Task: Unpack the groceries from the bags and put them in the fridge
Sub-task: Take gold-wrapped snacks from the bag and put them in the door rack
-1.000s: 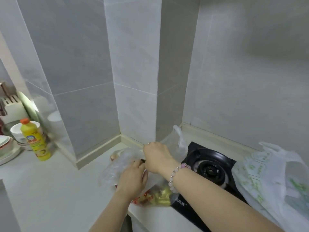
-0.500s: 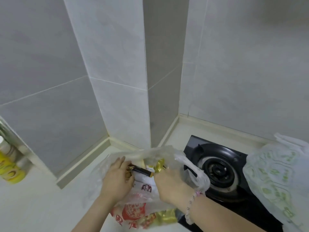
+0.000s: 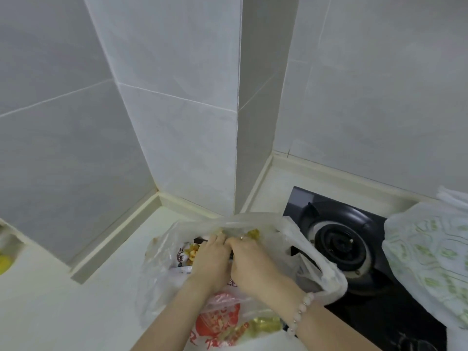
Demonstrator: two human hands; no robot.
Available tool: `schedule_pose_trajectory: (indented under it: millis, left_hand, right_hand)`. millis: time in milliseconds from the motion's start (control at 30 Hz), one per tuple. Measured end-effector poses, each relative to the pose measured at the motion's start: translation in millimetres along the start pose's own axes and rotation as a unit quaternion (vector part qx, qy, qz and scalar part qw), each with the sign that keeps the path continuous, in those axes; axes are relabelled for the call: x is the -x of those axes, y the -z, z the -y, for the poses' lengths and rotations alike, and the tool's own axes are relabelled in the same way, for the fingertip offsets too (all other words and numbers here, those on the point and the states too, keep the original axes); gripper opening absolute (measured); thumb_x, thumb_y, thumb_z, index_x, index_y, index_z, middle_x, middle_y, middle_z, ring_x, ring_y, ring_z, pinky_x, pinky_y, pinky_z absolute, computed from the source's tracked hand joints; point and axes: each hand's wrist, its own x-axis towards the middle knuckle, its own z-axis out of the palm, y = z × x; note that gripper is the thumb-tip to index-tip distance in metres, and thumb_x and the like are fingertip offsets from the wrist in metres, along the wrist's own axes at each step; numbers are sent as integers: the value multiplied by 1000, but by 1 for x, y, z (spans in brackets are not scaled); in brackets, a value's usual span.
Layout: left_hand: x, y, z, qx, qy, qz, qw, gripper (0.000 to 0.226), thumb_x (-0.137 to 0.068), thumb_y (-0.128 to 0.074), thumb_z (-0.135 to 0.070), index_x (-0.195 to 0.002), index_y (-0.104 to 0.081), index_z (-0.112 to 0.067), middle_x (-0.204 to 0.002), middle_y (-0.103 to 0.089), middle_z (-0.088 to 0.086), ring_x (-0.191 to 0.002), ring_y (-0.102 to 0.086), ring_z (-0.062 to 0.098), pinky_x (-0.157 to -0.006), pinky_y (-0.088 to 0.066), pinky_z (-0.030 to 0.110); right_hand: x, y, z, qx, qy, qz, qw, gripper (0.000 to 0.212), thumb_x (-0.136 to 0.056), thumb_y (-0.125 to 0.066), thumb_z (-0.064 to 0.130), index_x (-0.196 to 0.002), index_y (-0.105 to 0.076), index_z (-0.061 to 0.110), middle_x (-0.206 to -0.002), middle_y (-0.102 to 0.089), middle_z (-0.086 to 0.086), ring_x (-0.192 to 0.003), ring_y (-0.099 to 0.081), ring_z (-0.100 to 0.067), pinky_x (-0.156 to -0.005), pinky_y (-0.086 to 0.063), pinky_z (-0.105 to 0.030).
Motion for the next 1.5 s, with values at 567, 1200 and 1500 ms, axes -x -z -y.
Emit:
schedule_pose_trajectory:
  millis: [567, 1200, 1500]
  left_hand:
    - [-25, -8, -26, 253, 33, 5, 967, 17, -74, -42, -31, -72, -56, -22, -73, -62, -1, -74, -58, 22, -60, -43, 29]
    - [60, 53, -13, 495, 165, -194, 831, 25, -88, -62, -18, -68, -66, -5, -66, -66, 10, -69, -65, 29, -73, -55, 48]
    - [61, 58, -27, 549, 114, -121, 819, 28, -87, -63, -16, -64, -62, 1, -58, -56, 9, -56, -47, 19, -61, -41, 32]
  right_hand:
    - [38, 18, -27, 17, -23, -59, 998, 34, -93, -46, 16, -127, -44, 20, -118, -54, -1, -107, -54, -21, -74, -39, -31]
    - [24, -4, -6, -34, 74, -100, 992, 104, -81, -68, 29, -149, 12, 29, -155, 4, -2, -143, -7, -20, -111, -28, -29]
    - [18, 3, -11, -24, 39, -115, 992, 95, -80, -67, 20, -148, -1, 26, -147, -18, -7, -126, -37, -23, -90, -47, -31]
